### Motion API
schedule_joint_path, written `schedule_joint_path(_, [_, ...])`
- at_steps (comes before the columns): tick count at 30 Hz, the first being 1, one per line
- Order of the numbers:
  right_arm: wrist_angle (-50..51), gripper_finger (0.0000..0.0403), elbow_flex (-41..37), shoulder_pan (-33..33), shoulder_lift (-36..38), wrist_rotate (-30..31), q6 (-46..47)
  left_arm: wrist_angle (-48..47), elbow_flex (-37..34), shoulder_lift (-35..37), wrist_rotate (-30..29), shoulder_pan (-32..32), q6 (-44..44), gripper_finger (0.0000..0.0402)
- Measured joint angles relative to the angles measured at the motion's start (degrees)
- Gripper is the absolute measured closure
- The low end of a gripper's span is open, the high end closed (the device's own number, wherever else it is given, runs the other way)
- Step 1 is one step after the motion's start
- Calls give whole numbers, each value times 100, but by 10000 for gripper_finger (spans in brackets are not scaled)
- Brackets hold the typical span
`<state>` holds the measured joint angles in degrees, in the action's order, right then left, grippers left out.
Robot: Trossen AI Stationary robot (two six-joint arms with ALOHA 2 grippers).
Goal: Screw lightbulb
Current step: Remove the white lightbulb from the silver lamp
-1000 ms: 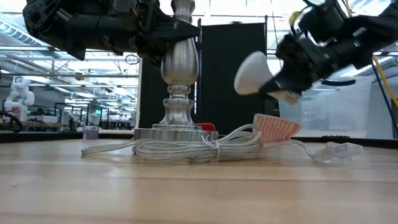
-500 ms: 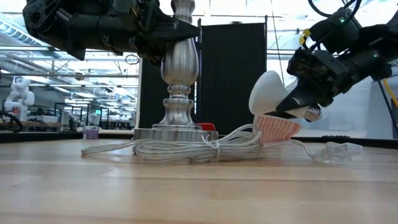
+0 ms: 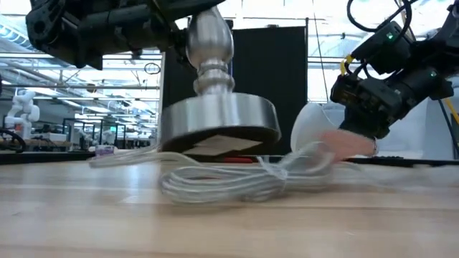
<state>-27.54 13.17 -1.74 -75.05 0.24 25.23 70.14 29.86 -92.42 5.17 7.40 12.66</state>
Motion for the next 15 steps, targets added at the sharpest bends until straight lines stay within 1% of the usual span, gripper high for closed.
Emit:
schedule_joint_path(5, [-115,254,0,-2,-293,1,-14,95,5,-9,-62,-21,-77,211])
schedule_joint_path(9, [-246,244,0,-2,-541,-1,21,223,12,11,89,-4,-58,211])
schedule_joint_path(15, [-680,253,2,-2,-919,7,57,-63,25,15,149,-12,-350,211])
